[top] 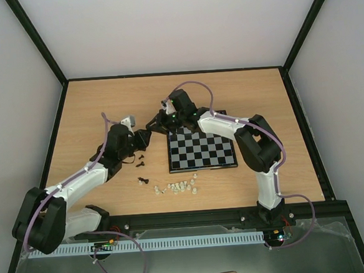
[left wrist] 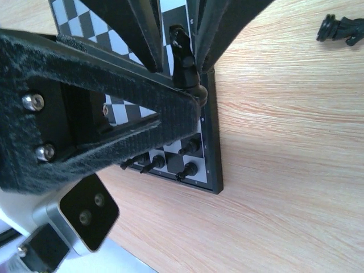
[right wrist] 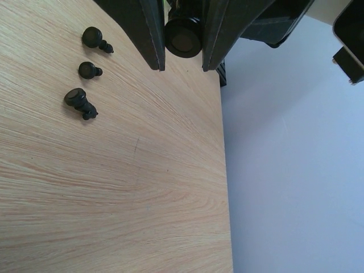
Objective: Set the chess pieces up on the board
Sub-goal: Place the chess piece on the chessboard.
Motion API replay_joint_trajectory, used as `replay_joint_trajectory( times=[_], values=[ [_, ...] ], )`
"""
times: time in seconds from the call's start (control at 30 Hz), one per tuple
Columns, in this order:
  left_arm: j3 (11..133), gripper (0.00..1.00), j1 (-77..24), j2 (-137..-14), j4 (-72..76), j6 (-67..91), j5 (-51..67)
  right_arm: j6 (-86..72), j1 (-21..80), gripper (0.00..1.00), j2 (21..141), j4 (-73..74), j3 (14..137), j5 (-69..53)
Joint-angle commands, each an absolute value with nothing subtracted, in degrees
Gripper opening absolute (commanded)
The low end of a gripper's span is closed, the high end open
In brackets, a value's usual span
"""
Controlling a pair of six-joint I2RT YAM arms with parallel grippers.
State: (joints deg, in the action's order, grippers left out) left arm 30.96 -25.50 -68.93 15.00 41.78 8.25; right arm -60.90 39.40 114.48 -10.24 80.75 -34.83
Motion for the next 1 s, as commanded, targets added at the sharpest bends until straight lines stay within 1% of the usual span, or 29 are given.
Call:
replay_joint_trajectory(
  times=[0.0,0.07,0.1,0.33,0.4,0.43,0.5,0.57,0.63,0.8,0.97],
  values=[
    [33.5,0.14,-25.8,-70.5,17.8,42.0,7.0,-61.2,39.6,0.11,113.1,-11.0,80.1,-36.7],
    [34.2,0.04,-25.8,-71.4,17.5,41.9,7.2,-61.3,39.6,0.11,113.1,-11.1,80.0,-36.8],
    [34.6,0.03,-25.8,-71.8,17.0,41.8,7.2,-61.2,39.6,0.11,113.0,-11.0,80.0,-36.8],
    [40.4,0.02,-25.7,-72.6,6.6,39.6,6.8,-59.7,39.5,0.14,112.5,-10.1,79.4,-36.1],
    [43.5,0.02,-25.5,-73.5,2.2,38.2,7.2,-59.2,39.6,0.19,112.5,-9.9,79.3,-36.0],
    [45.5,0.03,-25.5,-74.0,0.2,37.5,7.5,-58.8,39.6,0.24,112.3,-9.6,79.3,-36.0],
    [49.4,0.02,-25.1,-76.0,-4.9,36.0,8.7,-57.8,39.4,0.41,111.9,-8.3,79.1,-35.3],
    [52.4,0.02,-24.6,-78.0,-8.6,34.9,10.6,-56.5,39.3,0.46,110.9,-7.4,78.3,-34.5],
    [54.6,0.02,-24.0,-79.6,-10.9,34.4,12.9,-55.2,38.5,0.54,109.7,-6.4,77.2,-33.5],
    [59.9,0.02,-23.2,-83.7,-16.1,33.4,19.4,-52.4,34.9,0.62,103.6,-5.1,70.6,-30.6],
    [67.3,0.02,-21.3,-89.9,-20.4,33.2,26.0,-45.0,33.3,0.67,91.5,2.3,66.0,-19.1]
  ],
)
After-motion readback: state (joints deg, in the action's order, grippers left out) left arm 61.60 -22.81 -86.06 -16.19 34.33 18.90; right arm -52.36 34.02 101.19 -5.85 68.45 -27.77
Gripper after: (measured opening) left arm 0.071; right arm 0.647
